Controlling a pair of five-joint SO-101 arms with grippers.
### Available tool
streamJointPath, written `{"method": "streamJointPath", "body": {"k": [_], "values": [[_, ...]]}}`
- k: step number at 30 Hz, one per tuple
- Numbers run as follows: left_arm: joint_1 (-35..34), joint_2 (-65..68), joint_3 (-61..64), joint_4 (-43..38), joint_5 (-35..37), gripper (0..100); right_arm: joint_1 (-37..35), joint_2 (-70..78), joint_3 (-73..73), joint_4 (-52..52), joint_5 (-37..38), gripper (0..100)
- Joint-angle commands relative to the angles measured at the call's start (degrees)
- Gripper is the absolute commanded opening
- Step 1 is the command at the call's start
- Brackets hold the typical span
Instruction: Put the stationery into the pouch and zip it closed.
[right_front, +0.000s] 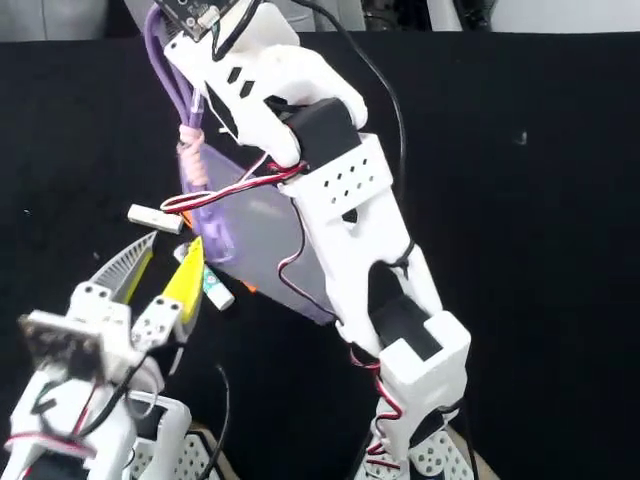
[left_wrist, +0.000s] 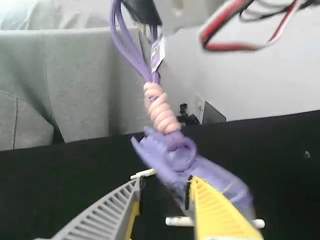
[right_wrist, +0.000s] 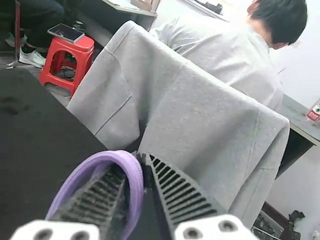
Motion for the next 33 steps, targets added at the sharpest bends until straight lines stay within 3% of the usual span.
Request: {"method": "streamJointPath", "body": {"k": [1,7,16,29,33], "values": [[-0.1,0.2,-8.7,3.5,-0.3,17,1.8,-0.7,-1.1,-1.7,0.6,1.1],[-0.1,0.2,-10.7,6.8,-0.3,17,3.2,-0.6,-1.1,-3.9,0.2,1.1],[-0.7,0.2,-3.9,10.5,-0.8,17,4.4,-0.8,-2.2,-1.9,0.2,1.1],[-0.7,0.1,-1.5,10.4,-1.1,17,5.1,-0.7,-30.7,29.1,0.5,1.1],[-0.7,0.2,-1.3,10.1,-5.4,17,5.1,-0.7,-41.7,38.2,0.4,1.1]]}}
